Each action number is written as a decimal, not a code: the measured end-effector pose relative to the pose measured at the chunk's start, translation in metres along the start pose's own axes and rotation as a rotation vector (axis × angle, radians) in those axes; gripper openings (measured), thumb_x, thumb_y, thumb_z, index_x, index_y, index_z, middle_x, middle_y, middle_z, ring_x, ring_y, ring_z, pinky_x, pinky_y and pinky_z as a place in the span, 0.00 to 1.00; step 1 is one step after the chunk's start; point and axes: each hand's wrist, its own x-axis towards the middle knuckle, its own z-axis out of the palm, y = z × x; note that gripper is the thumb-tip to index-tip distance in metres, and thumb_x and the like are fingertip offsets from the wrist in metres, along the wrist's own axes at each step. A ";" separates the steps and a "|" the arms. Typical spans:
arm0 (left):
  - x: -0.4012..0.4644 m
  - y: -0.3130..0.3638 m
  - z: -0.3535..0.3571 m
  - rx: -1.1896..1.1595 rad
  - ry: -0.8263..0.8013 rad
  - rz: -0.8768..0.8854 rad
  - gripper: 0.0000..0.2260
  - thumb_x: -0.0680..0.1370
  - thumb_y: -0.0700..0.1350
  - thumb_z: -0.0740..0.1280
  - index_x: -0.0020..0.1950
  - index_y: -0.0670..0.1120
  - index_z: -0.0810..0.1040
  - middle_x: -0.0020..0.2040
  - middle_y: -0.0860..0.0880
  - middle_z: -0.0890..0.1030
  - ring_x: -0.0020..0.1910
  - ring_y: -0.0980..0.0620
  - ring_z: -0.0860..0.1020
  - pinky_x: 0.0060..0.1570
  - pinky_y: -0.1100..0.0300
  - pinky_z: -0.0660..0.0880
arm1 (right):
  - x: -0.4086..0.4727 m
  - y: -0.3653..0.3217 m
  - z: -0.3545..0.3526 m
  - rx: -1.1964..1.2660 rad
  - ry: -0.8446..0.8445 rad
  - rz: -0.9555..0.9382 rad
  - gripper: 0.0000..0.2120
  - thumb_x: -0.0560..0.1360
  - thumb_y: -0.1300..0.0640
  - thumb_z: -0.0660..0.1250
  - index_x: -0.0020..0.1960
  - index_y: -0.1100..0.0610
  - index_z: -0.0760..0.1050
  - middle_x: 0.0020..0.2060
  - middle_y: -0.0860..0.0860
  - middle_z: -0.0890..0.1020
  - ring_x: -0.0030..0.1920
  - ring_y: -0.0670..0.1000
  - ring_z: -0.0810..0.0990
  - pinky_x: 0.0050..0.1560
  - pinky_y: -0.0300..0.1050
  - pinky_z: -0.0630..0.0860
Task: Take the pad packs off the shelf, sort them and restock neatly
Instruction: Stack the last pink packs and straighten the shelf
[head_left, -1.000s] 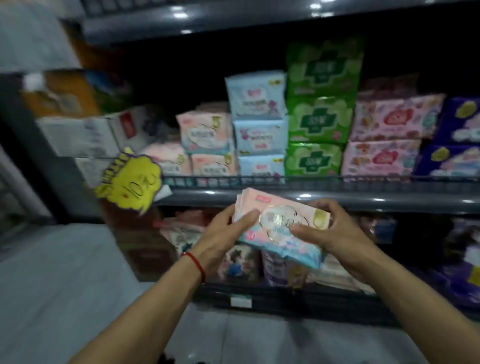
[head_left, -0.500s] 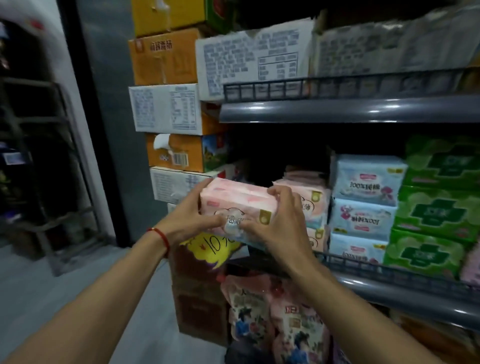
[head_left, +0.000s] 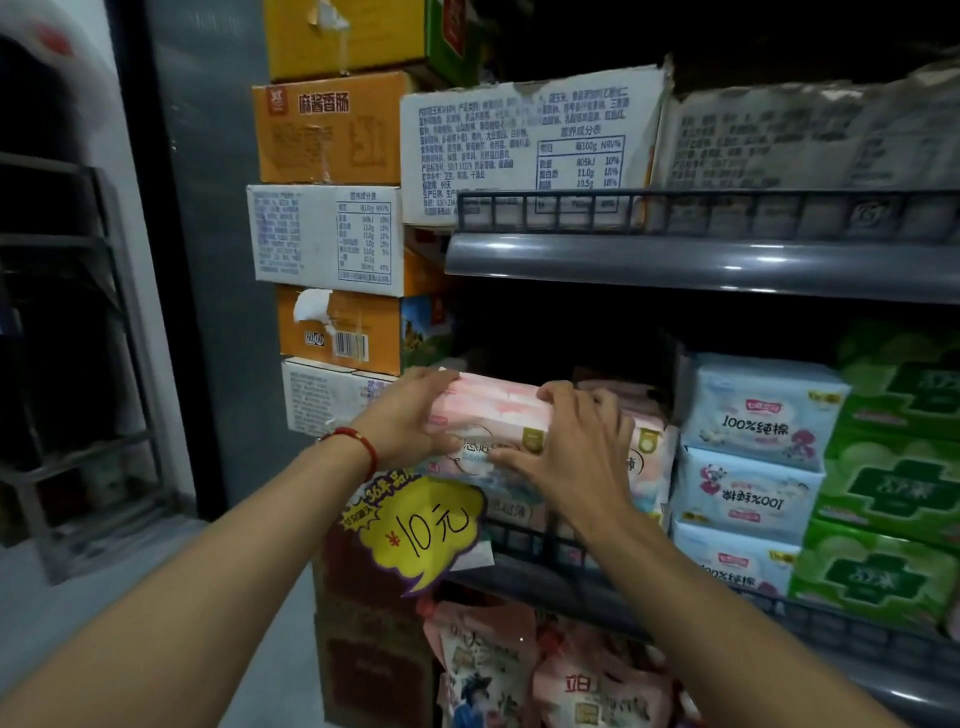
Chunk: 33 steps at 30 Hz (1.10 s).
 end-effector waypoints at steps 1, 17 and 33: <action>0.006 0.001 0.004 0.034 -0.009 -0.009 0.38 0.73 0.48 0.77 0.79 0.50 0.63 0.73 0.45 0.68 0.70 0.44 0.68 0.71 0.54 0.65 | 0.002 0.002 0.001 -0.027 0.007 0.002 0.41 0.63 0.24 0.71 0.66 0.47 0.66 0.62 0.49 0.77 0.62 0.54 0.67 0.59 0.52 0.64; 0.062 0.006 0.032 0.591 -0.123 0.198 0.42 0.71 0.51 0.75 0.80 0.56 0.57 0.72 0.46 0.72 0.73 0.42 0.68 0.73 0.46 0.64 | -0.006 0.016 0.001 -0.236 0.093 -0.131 0.36 0.75 0.33 0.66 0.74 0.53 0.67 0.66 0.53 0.75 0.68 0.57 0.71 0.74 0.61 0.57; 0.086 0.006 0.049 0.484 -0.200 0.027 0.43 0.69 0.43 0.72 0.81 0.50 0.55 0.76 0.42 0.69 0.76 0.42 0.66 0.80 0.41 0.48 | -0.023 0.062 0.000 -0.390 -0.082 -0.156 0.54 0.61 0.62 0.83 0.79 0.54 0.59 0.71 0.57 0.71 0.76 0.61 0.65 0.79 0.57 0.34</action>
